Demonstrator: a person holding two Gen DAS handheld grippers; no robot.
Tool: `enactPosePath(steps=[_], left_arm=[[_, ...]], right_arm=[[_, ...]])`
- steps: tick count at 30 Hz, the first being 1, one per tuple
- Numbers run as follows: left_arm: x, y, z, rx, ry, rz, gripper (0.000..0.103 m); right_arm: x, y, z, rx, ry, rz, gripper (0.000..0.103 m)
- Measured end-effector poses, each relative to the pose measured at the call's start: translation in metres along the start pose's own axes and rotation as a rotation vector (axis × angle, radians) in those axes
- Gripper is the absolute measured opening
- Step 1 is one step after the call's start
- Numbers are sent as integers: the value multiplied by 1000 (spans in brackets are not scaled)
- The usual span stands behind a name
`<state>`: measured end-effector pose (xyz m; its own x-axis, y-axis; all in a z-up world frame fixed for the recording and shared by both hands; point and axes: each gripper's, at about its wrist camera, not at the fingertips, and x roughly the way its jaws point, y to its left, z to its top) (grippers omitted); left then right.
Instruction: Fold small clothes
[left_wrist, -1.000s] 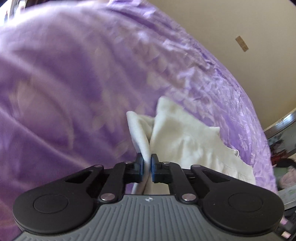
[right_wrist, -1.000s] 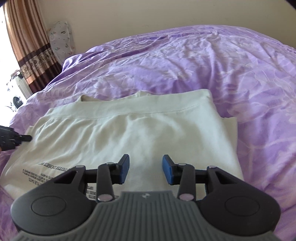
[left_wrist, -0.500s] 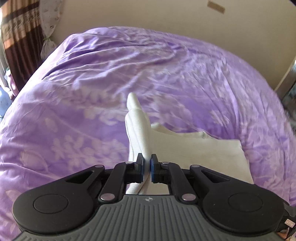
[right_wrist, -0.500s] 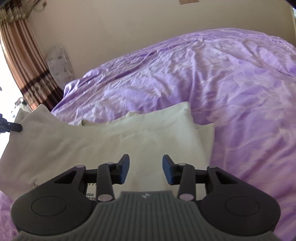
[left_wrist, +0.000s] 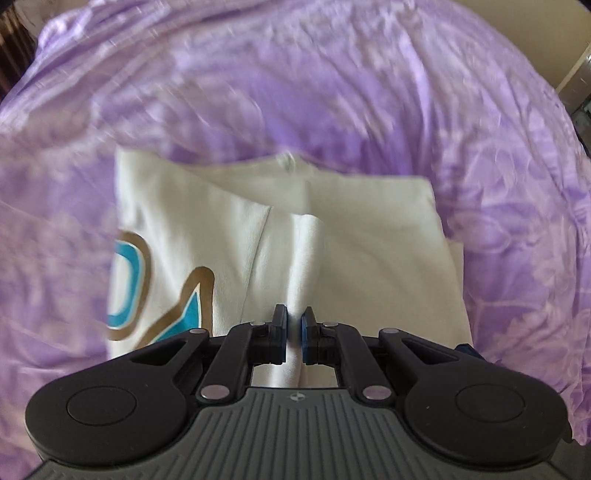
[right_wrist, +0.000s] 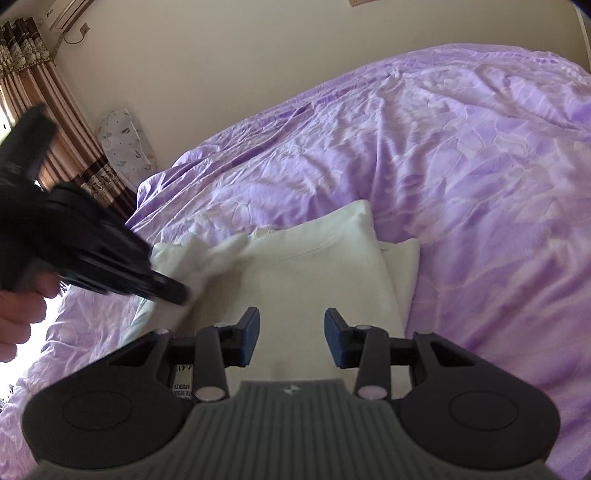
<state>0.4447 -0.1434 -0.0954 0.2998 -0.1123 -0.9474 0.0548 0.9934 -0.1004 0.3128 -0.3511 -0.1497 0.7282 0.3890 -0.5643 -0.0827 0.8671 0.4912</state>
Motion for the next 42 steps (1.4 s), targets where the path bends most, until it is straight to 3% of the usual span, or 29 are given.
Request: enactPosePath(steps=[2, 6, 8, 11, 16, 21, 24, 28, 38, 42], left_arm=[[14, 1, -3, -10, 27, -33, 9], [19, 12, -6, -16, 77, -202, 37], [0, 21, -8, -6, 31, -267, 42], [-33, 43, -10, 19, -77, -299, 49], [-55, 89, -14, 35, -211, -202, 49], [-44, 126, -27, -2, -255, -128, 49], [-35, 142, -30, -27, -249, -124, 49], [-32, 161, -35, -61, -269, -127, 49], [-31, 172, -41, -52, -299, -135, 49], [-31, 165, -39, -40, -304, -142, 49]], right_arm=[[4, -1, -1, 5, 10, 3, 36], [10, -2, 0, 43, 29, 50, 37], [13, -2, 1, 71, 35, 95, 38], [23, -4, 2, 156, 58, 171, 42], [55, -11, -5, 360, 148, 292, 43], [82, -1, -13, 392, 213, 286, 41], [95, 3, -12, 408, 232, 283, 32], [106, 14, -13, 384, 252, 278, 5], [38, 65, 45, 133, 71, 272, 3], [2, 59, 71, 94, -32, 256, 3]])
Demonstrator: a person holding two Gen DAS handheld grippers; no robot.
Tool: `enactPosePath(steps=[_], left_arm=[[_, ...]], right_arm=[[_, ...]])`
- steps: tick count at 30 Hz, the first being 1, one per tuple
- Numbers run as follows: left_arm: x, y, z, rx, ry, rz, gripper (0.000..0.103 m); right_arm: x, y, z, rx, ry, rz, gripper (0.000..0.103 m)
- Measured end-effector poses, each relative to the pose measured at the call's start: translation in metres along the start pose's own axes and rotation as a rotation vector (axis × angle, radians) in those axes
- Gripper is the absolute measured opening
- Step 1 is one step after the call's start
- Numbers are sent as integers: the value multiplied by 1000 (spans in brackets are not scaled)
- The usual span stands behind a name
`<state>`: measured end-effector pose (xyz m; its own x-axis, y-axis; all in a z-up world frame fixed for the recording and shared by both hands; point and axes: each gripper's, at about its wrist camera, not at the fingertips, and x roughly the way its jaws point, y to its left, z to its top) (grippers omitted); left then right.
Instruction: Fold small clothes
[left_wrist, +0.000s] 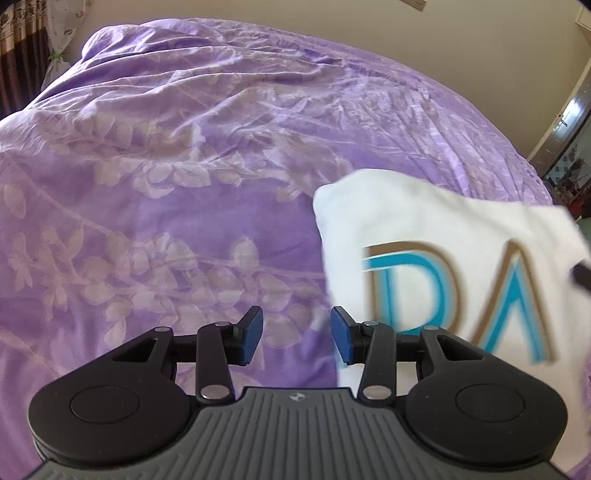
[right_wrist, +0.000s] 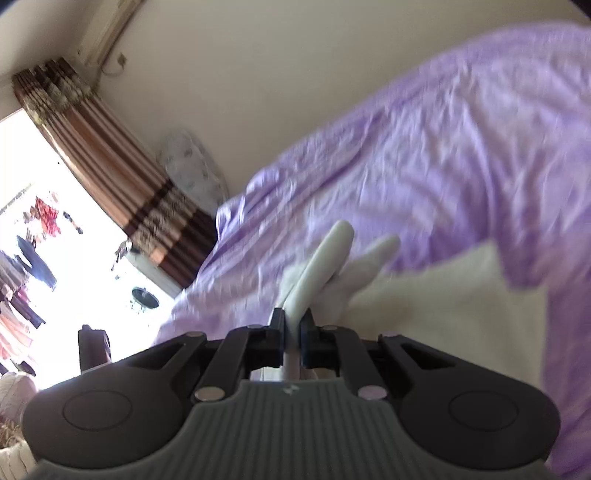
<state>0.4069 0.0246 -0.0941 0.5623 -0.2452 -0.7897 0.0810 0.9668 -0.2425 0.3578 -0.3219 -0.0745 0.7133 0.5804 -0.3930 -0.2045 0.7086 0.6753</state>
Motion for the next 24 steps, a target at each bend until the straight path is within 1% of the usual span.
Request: enactPosePath(steps=[2, 3, 5, 7, 9, 10, 11, 13, 15, 16, 18, 20, 23, 24], left_arm=[[1, -6, 0, 17, -2, 2, 49], [3, -9, 1, 27, 1, 3, 49], [8, -16, 0, 40, 11, 8, 49], [15, -22, -1, 45, 27, 5, 49], [21, -28, -2, 48, 35, 1, 49], [24, -31, -3, 50, 40, -3, 49], [26, -33, -4, 52, 44, -8, 49], [32, -39, -5, 53, 49, -12, 49], [36, -42, -5, 51, 54, -16, 49], [38, -43, -5, 49, 56, -16, 49], [40, -46, -6, 51, 59, -17, 49], [42, -47, -6, 53, 59, -13, 49], [45, -45, -3, 36, 53, -13, 49], [46, -44, -2, 24, 49, -14, 49]], right_arm=[[-19, -10, 9, 3, -37, -28, 3], [-23, -19, 11, 11, -40, -55, 3], [-22, -45, 9, 38, 0, -142, 3], [-8, -78, -1, 101, 65, -235, 3], [4, -110, -14, 190, 129, -283, 3], [8, -122, -19, 229, 147, -288, 3], [10, -130, -22, 265, 154, -277, 3], [9, -136, -20, 286, 154, -251, 5], [9, -138, -18, 276, 146, -213, 12], [9, -139, -18, 274, 143, -196, 22], [13, -145, -15, 291, 143, -167, 38], [18, -153, -14, 329, 130, -153, 38], [32, -170, -12, 420, 113, -113, 38], [36, -175, -12, 444, 109, -97, 31]])
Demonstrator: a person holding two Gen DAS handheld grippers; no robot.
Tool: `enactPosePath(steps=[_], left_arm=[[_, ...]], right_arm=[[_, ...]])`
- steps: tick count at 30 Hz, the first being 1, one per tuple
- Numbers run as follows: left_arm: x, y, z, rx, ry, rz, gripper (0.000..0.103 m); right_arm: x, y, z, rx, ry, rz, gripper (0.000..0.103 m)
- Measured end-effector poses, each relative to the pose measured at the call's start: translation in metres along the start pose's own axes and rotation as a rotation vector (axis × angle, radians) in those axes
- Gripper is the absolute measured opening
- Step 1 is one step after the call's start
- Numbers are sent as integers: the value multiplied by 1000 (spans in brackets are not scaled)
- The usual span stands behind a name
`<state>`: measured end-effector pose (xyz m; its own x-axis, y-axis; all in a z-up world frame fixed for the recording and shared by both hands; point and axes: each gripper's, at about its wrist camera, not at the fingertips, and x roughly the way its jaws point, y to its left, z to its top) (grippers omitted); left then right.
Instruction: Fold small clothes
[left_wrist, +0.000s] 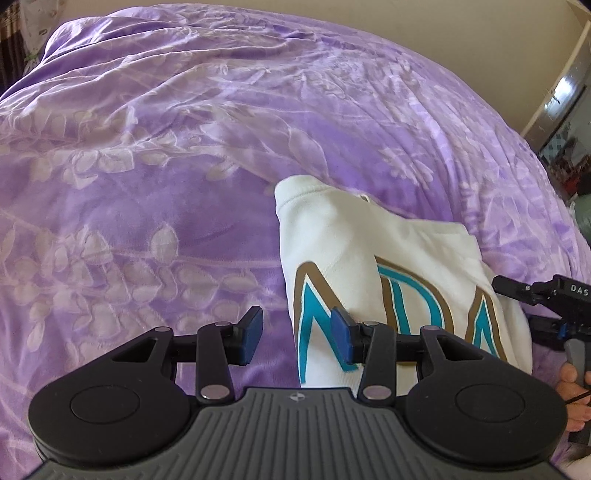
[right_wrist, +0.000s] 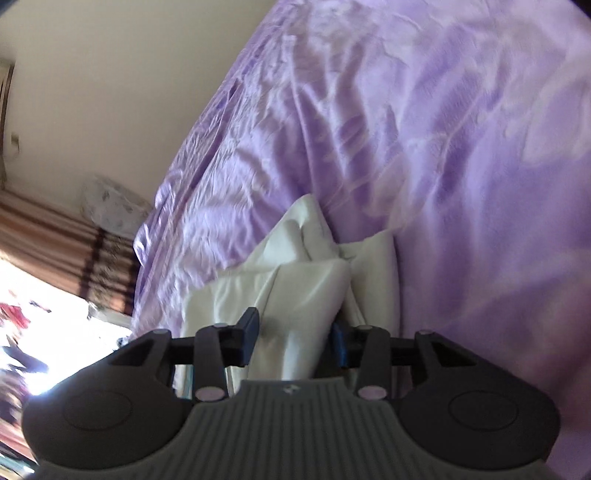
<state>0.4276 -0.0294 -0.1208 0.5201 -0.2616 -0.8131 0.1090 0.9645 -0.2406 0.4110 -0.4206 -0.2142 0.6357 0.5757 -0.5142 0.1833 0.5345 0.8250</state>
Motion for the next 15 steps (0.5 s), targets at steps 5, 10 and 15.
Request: enactPosePath(steps=[5, 10, 15], left_arm=[[3, 4, 4, -29, -18, 2, 49], [2, 3, 10, -46, -53, -24, 49], [9, -7, 12, -16, -57, -14, 49]], right_arm=[[-6, 22, 3, -90, -53, 5, 4], [-38, 93, -5, -383, -166, 6, 1], [-20, 77, 7, -407, -140, -178, 1]])
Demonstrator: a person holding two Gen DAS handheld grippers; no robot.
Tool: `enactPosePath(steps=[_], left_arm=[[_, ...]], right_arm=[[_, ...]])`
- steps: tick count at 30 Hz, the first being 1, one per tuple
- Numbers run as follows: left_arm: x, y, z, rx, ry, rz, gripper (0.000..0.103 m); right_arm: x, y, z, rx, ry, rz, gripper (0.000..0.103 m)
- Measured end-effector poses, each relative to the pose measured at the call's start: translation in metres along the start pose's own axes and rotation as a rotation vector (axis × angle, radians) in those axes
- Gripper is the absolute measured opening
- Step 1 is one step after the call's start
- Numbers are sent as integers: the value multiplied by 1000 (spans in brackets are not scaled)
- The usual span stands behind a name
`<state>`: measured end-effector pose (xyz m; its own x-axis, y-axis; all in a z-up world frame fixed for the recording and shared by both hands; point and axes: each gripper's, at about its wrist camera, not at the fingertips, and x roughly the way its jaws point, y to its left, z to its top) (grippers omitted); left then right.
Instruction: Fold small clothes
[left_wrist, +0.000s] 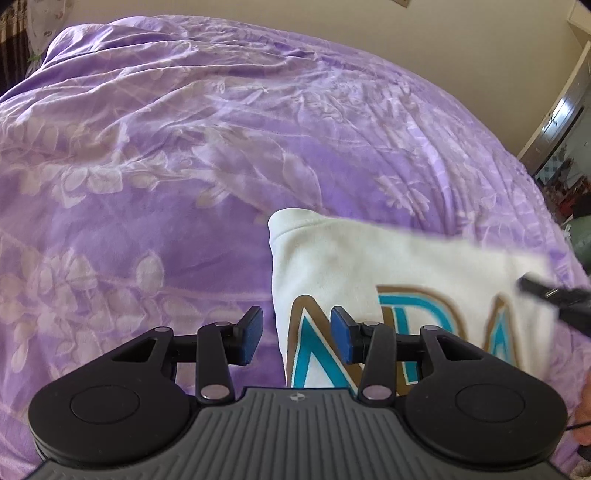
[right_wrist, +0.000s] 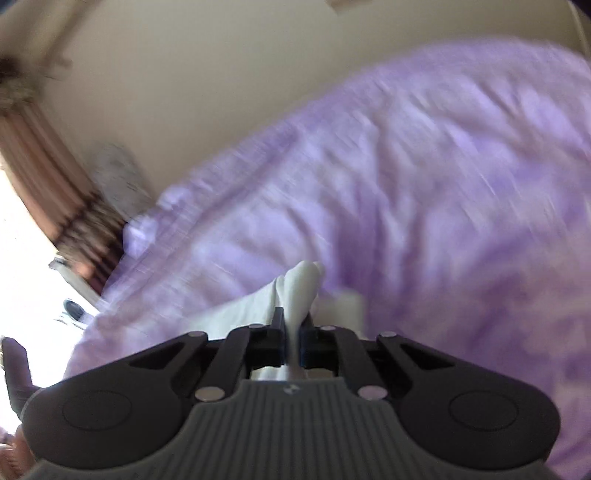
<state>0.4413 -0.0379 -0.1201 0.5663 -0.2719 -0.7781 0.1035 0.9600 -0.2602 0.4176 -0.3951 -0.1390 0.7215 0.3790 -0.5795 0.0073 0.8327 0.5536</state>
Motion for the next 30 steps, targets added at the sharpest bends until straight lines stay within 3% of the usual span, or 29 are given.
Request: enactPosePath(steps=[3, 6, 8, 9, 10, 14, 20, 25, 30], left_arm=[[7, -4, -4, 8, 15, -6, 49], [17, -7, -9, 32, 31, 23, 52], [23, -11, -12, 67, 51, 79, 53], [23, -12, -13, 77, 46, 90, 53], [20, -13, -13, 80, 39, 95, 53], [-7, -16, -15, 100, 18, 73, 52], [-64, -23, -37, 171, 5, 31, 52], [-104, -30, -73, 285, 5, 51, 52], [-131, -29, -118, 272, -37, 53, 52]], right_arm=[[26, -29, -12, 83, 71, -48, 1], [31, -32, -12, 77, 77, -77, 2], [33, -30, -14, 54, 92, -100, 13], [30, -30, -15, 55, 83, -112, 30], [26, -32, -15, 63, 73, -120, 37], [-11, -36, -22, 107, 60, -93, 40], [-71, -9, -47, 102, 74, -65, 43], [-114, -10, -88, 170, 114, -25, 43], [-140, -19, -127, 274, 138, 2, 43]])
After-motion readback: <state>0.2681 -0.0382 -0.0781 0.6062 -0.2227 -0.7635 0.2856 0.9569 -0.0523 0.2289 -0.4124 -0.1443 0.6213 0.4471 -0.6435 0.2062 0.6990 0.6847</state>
